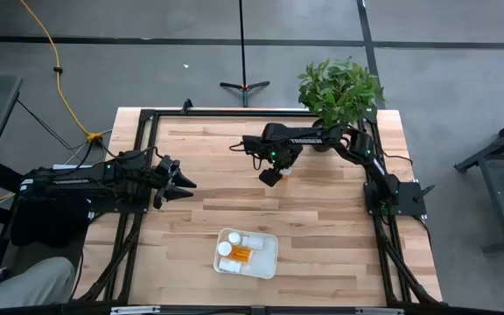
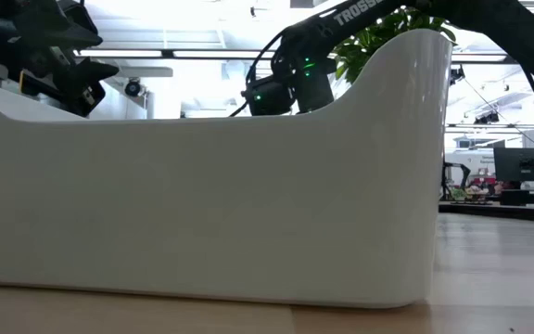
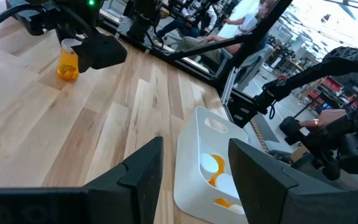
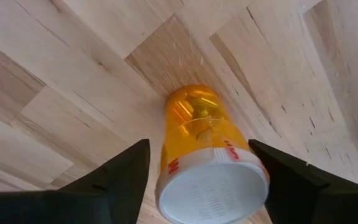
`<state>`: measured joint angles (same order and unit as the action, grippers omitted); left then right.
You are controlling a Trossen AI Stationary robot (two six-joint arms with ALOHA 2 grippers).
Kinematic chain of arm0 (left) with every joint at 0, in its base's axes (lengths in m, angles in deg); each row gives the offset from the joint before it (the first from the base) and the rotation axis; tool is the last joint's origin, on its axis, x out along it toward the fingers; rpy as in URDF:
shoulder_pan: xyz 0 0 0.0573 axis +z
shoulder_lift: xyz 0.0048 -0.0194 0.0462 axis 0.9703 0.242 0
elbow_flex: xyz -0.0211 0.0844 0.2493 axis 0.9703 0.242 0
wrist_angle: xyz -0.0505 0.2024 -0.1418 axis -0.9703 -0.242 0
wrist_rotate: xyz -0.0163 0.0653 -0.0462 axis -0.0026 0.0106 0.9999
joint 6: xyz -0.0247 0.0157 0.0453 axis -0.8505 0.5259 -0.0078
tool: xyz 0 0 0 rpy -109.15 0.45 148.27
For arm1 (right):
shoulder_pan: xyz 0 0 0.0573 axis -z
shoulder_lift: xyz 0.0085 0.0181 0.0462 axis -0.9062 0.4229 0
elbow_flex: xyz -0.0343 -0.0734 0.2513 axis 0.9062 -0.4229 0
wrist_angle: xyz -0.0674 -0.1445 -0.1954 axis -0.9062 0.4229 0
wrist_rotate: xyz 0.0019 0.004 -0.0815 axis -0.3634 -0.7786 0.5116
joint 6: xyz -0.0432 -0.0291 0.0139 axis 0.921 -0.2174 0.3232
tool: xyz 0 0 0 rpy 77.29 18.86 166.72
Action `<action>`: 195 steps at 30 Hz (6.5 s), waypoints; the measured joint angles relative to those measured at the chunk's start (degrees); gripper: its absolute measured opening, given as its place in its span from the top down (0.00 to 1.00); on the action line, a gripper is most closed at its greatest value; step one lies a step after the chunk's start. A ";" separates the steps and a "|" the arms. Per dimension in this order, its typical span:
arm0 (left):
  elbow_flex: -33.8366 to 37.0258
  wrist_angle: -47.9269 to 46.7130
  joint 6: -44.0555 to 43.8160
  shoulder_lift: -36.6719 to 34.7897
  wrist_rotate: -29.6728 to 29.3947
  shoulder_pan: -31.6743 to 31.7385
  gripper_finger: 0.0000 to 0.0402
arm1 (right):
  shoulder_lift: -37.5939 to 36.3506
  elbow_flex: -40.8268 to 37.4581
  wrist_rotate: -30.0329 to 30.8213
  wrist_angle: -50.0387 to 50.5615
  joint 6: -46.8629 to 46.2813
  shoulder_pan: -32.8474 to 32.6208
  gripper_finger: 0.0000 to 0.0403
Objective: Pick and place pill bottles into a basket
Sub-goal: Put the orange pill bottle into the white bin, then return to Home Position
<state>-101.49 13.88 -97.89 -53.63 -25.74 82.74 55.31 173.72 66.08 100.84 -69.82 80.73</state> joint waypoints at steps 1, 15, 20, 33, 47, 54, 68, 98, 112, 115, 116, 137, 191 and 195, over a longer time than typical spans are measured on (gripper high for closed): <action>0.00 0.00 0.00 0.00 0.00 -0.02 0.46 | 0.00 0.00 -0.07 0.11 0.02 0.00 0.37; 0.00 0.00 -0.07 0.00 -0.02 -0.02 0.46 | 0.00 0.00 -0.02 0.28 0.24 0.00 0.50; 0.00 0.00 -0.05 0.00 -0.03 -0.02 0.46 | 0.00 0.00 -0.09 0.45 0.05 -0.11 0.50; 0.00 0.00 -0.02 0.00 -0.07 0.00 0.46 | -0.02 3.37 0.32 5.15 0.83 -0.45 0.52; 0.00 -0.24 0.00 0.00 -0.08 -0.02 0.46 | -0.04 23.70 -1.66 11.36 1.83 -4.65 0.52; 0.00 -0.24 0.28 0.00 -0.42 0.00 0.46 | -2.18 30.58 -5.70 9.35 -1.62 -10.04 0.52; 0.00 -0.66 1.89 0.00 -0.22 0.00 0.46 | -4.11 29.44 -8.83 7.41 -16.59 -26.28 0.52; 0.02 -0.63 3.03 0.01 0.55 0.00 0.46 | 10.47 29.31 -10.32 -5.31 -40.15 -38.39 0.52; 0.02 -0.61 3.23 0.02 0.52 0.00 0.46 | 13.46 29.31 -10.95 -2.14 -37.03 -36.01 0.50; 0.02 -0.61 3.23 0.00 0.53 0.00 0.46 | 13.46 29.31 -11.86 -1.04 -35.42 -35.93 0.42; 0.01 -0.61 3.23 0.00 0.52 0.00 0.46 | 13.46 29.32 -12.29 -1.01 -34.97 -35.96 0.39; 0.02 -0.66 3.63 0.00 0.52 0.00 0.46 | 6.30 29.44 -13.24 -1.13 -28.92 -33.97 0.25; 0.02 12.86 13.89 -2.78 -7.30 -0.02 0.46 | -28.30 29.38 9.10 -8.67 23.00 -15.21 0.25; 0.02 13.20 17.20 -4.63 -7.37 -0.02 0.46 | -30.41 29.38 3.79 -8.97 23.65 -14.06 0.25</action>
<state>-101.47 27.08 -80.69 -58.27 -33.10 82.72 24.90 203.09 69.87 91.87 -46.17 66.67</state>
